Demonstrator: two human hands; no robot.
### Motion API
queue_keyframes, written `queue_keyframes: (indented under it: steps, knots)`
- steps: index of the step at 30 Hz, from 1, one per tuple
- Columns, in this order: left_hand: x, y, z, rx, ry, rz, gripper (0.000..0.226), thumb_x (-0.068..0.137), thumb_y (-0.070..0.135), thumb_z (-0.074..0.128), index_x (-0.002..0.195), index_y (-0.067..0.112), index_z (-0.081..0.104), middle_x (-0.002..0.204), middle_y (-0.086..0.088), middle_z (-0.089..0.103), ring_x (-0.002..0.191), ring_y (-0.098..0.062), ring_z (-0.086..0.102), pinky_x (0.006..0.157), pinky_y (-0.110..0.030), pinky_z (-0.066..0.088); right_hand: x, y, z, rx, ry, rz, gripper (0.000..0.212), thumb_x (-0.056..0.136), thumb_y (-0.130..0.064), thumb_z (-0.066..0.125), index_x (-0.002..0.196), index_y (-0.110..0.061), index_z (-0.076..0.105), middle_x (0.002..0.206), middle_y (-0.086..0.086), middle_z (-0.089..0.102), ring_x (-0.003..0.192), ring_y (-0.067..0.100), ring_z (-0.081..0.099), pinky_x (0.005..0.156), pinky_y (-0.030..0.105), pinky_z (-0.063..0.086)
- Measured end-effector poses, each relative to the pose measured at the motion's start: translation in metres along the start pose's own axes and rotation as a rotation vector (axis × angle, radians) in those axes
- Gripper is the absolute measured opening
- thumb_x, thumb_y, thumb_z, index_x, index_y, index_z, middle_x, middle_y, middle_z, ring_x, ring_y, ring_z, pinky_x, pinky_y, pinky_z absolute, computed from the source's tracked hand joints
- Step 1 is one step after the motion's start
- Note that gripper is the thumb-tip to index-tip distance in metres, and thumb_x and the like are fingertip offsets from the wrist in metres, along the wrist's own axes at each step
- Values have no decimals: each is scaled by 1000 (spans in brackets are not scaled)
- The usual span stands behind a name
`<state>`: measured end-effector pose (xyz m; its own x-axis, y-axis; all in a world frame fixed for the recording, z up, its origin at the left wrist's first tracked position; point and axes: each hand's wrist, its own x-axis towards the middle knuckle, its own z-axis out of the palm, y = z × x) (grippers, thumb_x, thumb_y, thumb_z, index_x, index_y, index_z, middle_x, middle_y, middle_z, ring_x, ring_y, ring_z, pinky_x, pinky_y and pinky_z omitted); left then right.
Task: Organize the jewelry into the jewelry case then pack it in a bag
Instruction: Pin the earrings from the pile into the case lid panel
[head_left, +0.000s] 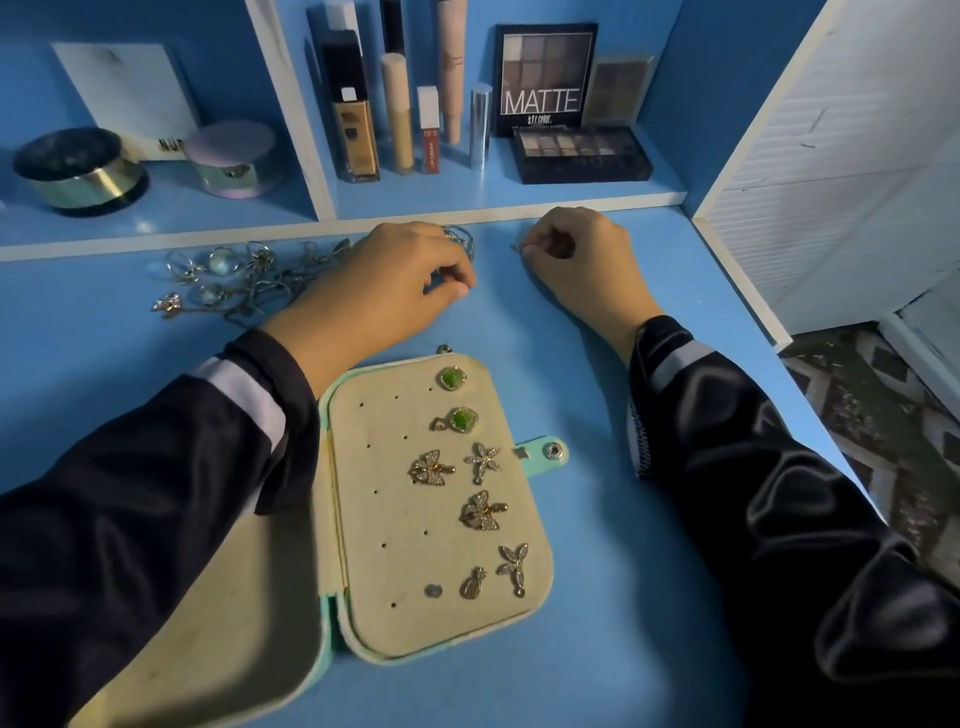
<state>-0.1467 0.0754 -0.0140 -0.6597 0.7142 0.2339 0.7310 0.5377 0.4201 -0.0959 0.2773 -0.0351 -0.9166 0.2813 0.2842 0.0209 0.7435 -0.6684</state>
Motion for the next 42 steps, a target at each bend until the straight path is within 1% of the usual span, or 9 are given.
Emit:
queue_keyframes:
  steps: [10,14,18,21,24,28,34,39,42]
  knots:
    - [0,-1,3,-6,-5,-21,8,92,17,66,96,18,73,98,2,63,76,-8,50,73,-19,36,1,-1,1,9,-22,10,8,84,-11,62,84,-13,69,78,-3,59,65,1,46,61,7,35]
    - [-1,-1,3,-24,1,-27,8,93,13,64,96,13,72,95,6,59,76,-6,46,67,-4,32,2,-1,0,16,-44,32,10,87,-11,61,81,-18,65,78,-10,55,65,0,46,60,4,35]
    - [-4,1,-1,-84,38,-71,8,93,15,65,96,19,71,90,8,62,71,0,51,69,-12,39,-2,-3,-3,56,-62,36,14,89,-7,58,83,-19,61,79,-10,55,66,0,46,61,5,37]
    - [-11,3,-6,-144,79,-107,9,93,16,66,97,21,72,90,9,65,74,1,55,68,-3,38,-7,-6,-7,97,-56,34,13,91,-6,56,87,-18,61,79,-12,55,68,0,46,62,5,36]
    - [-22,9,-13,-209,124,-122,10,92,16,67,99,21,72,90,9,68,78,-3,58,74,-12,46,-16,-10,-10,147,-49,47,11,93,-6,54,93,-12,64,79,-12,55,69,-1,47,63,5,36]
    - [-43,18,-23,-266,167,-113,9,91,16,68,96,21,72,88,11,70,82,-6,63,75,-11,47,-41,-23,-15,207,-67,43,12,94,-7,54,91,-16,61,79,-14,56,71,-1,48,65,9,37]
    - [-89,30,-28,-322,135,-136,24,90,15,69,85,38,65,85,19,68,77,1,59,72,-20,48,-90,-44,-22,310,-48,24,12,93,-5,57,90,-14,63,77,-13,60,65,-6,49,65,8,37]
    - [-122,46,-32,-346,131,-181,15,88,15,71,88,30,70,75,22,65,61,5,53,63,-7,40,-129,-55,-24,348,-40,40,12,93,-5,58,89,-13,66,78,-14,63,66,-2,51,64,11,38]
    - [-138,53,-33,-324,123,-174,17,87,17,72,86,34,70,74,31,61,59,3,50,60,-7,37,-150,-58,-24,310,-40,50,12,92,-5,58,91,-11,68,75,-16,62,66,0,52,63,14,39]
